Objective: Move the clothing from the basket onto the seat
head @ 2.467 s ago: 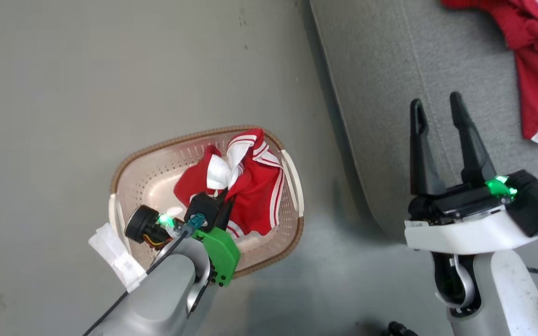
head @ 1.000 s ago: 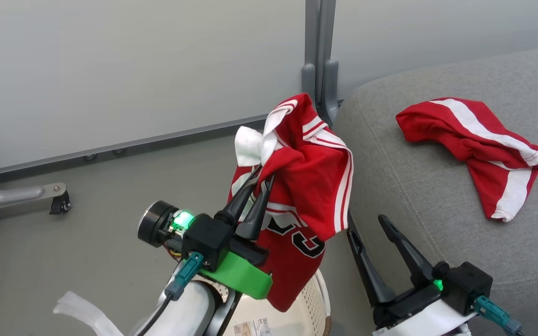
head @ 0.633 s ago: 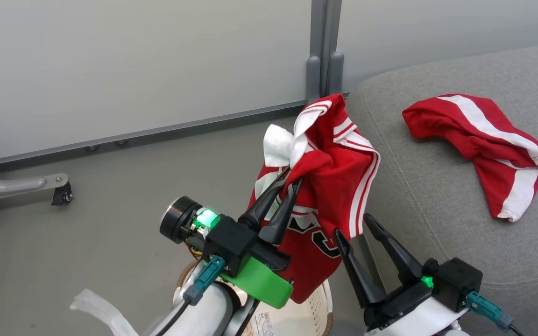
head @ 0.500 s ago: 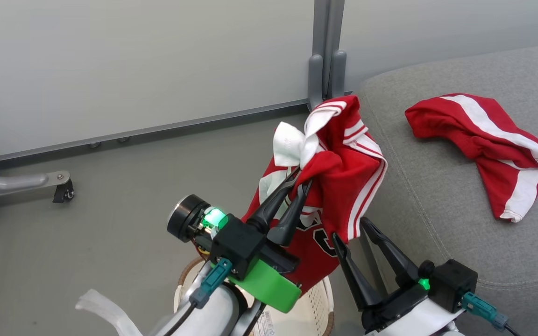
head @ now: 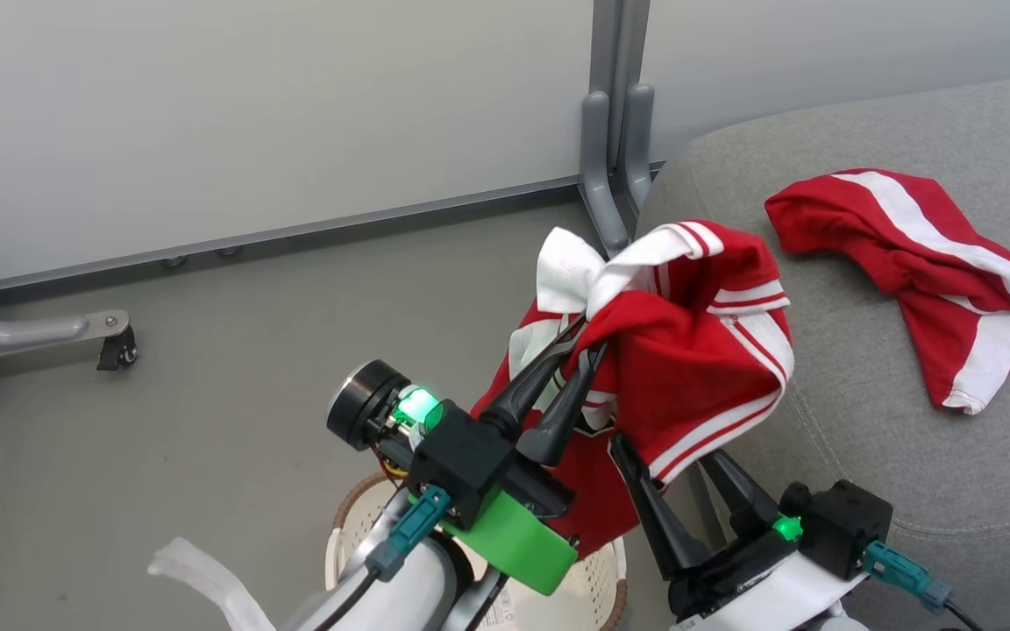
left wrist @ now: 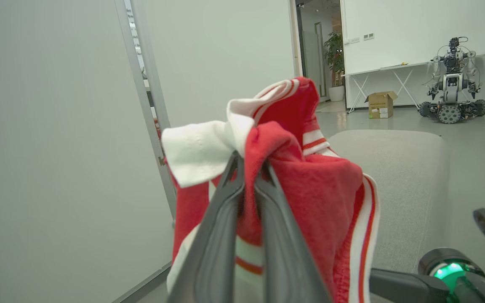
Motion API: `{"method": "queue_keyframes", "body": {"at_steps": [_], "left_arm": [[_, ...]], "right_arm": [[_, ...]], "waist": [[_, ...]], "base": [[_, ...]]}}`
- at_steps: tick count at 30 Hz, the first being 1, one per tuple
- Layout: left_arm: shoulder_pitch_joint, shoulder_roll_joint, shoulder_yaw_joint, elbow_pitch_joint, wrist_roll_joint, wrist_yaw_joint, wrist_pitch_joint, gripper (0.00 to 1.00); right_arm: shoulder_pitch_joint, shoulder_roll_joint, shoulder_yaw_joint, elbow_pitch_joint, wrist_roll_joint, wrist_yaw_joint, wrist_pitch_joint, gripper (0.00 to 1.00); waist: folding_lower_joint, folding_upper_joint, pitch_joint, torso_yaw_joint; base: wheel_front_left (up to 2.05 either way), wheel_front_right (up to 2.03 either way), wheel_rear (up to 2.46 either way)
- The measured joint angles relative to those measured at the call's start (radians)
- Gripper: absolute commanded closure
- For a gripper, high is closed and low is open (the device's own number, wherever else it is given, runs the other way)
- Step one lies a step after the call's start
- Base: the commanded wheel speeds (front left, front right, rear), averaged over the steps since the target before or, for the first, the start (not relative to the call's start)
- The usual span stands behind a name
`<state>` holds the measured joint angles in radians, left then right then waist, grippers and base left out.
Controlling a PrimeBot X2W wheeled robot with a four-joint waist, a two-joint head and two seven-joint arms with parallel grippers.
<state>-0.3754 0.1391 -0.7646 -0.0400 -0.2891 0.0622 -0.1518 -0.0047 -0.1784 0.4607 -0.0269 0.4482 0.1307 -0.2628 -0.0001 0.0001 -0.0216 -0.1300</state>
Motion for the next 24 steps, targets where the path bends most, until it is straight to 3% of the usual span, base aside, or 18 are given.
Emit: {"method": "queue_keyframes", "body": {"at_steps": [3,4,5,20,21,22,23,24], "left_arm": [[0.0,0.004,-0.002,0.012,-0.009,-0.002,0.001,1.0],[0.001,0.006,-0.002,0.017,-0.009,-0.002,0.001,1.0],[0.001,0.006,-0.003,0.022,-0.009,-0.002,0.001,1.0],[0.001,0.015,-0.012,0.095,-0.027,-0.002,0.023,1.0],[0.001,0.016,-0.011,0.095,-0.026,-0.002,0.019,0.76],[0.001,0.019,-0.012,0.097,-0.026,-0.001,0.02,0.28],[0.001,0.02,-0.012,0.101,-0.026,0.0,0.02,0.0],[0.001,0.02,-0.012,0.102,-0.026,0.001,0.02,0.0]], "right_arm": [[-0.005,-0.004,0.012,-0.021,0.001,0.0,0.0,0.0],[-0.007,-0.008,0.017,-0.026,0.001,0.0,0.0,0.58],[-0.011,-0.015,0.025,-0.03,0.0,0.0,0.0,1.0],[-0.016,-0.026,0.038,-0.032,-0.003,0.0,0.0,1.0],[-0.016,-0.026,0.038,-0.032,-0.003,0.0,0.0,1.0],[-0.016,-0.026,0.038,-0.032,-0.003,0.0,0.0,1.0],[-0.016,-0.026,0.038,-0.033,-0.003,0.0,0.0,1.0],[-0.016,-0.026,0.038,-0.033,-0.003,0.0,0.0,1.0]], "waist": [[0.0,0.0,0.003,-0.003],[0.0,0.0,0.004,-0.004],[0.0,0.0,0.005,-0.005],[0.0,0.0,0.011,-0.004],[0.0,0.0,0.012,-0.004],[0.0,0.0,0.012,-0.004],[0.0001,0.0,0.012,-0.003],[0.0,0.0,0.013,-0.003]], "base": [[0.0,0.0,0.0],[0.0,0.0,0.0],[0.0,0.0,0.0],[0.0,0.0,0.0],[0.0,0.0,0.0],[0.0,0.0,0.0],[0.0,0.0,0.0],[0.0,0.0,0.0]]}}
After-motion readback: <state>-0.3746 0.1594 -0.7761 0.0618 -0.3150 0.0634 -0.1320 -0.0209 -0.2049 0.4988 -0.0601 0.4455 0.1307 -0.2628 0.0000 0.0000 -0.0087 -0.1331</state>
